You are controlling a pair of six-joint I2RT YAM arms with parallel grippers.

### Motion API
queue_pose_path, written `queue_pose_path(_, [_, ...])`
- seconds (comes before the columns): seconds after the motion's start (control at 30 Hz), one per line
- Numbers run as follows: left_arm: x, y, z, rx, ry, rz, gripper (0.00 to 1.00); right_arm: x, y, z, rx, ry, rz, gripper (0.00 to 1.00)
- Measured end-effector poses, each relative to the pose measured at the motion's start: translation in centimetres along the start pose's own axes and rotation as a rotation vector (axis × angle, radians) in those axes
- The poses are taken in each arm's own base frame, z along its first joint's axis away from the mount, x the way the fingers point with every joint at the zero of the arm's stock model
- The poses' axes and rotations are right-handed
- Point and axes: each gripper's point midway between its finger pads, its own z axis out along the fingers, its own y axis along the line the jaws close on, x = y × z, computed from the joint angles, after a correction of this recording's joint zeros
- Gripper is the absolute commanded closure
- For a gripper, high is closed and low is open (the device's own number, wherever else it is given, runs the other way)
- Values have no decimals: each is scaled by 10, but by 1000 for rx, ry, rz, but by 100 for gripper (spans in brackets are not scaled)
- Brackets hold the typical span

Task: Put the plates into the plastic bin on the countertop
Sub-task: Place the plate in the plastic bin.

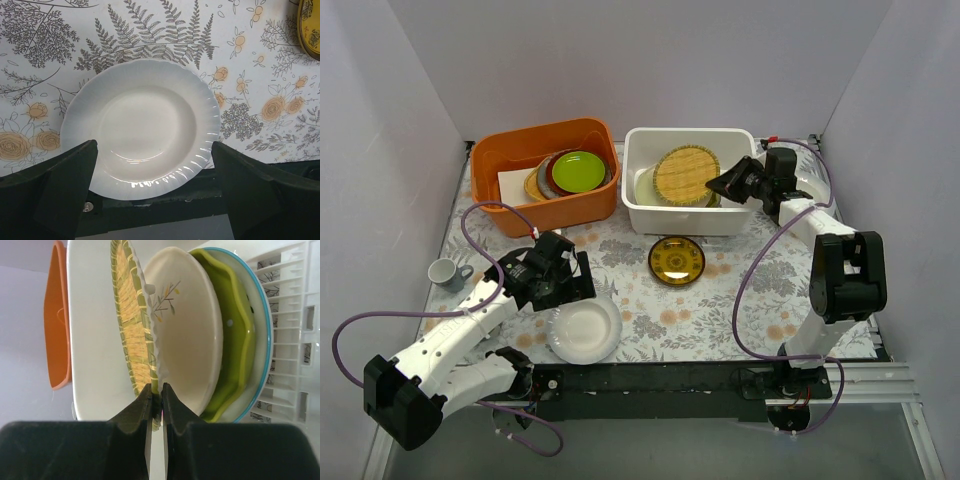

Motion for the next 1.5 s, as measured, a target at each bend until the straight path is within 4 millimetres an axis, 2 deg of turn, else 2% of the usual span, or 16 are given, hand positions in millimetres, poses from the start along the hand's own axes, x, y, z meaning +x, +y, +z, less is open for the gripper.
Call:
queue_pose_path(0.33, [3, 1, 1, 5, 5, 0, 2, 7, -19, 4, 29, 40, 13, 77])
queue_pose_path(0.43, [7, 3, 2, 2, 12, 2, 2, 9, -20, 6, 23, 57, 16, 71])
queue_pose_path(0.47, [7, 3, 2, 2, 14, 3, 2, 10, -19, 6, 18, 63, 16, 63])
queue_pose_path(0.57, [8, 3, 2, 3, 13, 2, 2, 12, -16, 5, 3, 79, 10, 53])
queue_pose_path(0.67, [8, 2, 1, 9, 12, 0, 2, 14, -16, 5, -4, 89, -3, 47])
queue_pose_path(0.97, [9, -1, 0, 26, 18, -3, 2, 20, -19, 3, 3, 115, -30, 43])
queue_pose_path(1.17, [10, -3, -1, 38, 20, -1, 2, 19, -14, 0, 3, 141, -56, 44])
queue_pose_path(1.5, [11, -7, -5, 64, 21, -10, 2, 14, -25, -12, 153, 137, -156, 40])
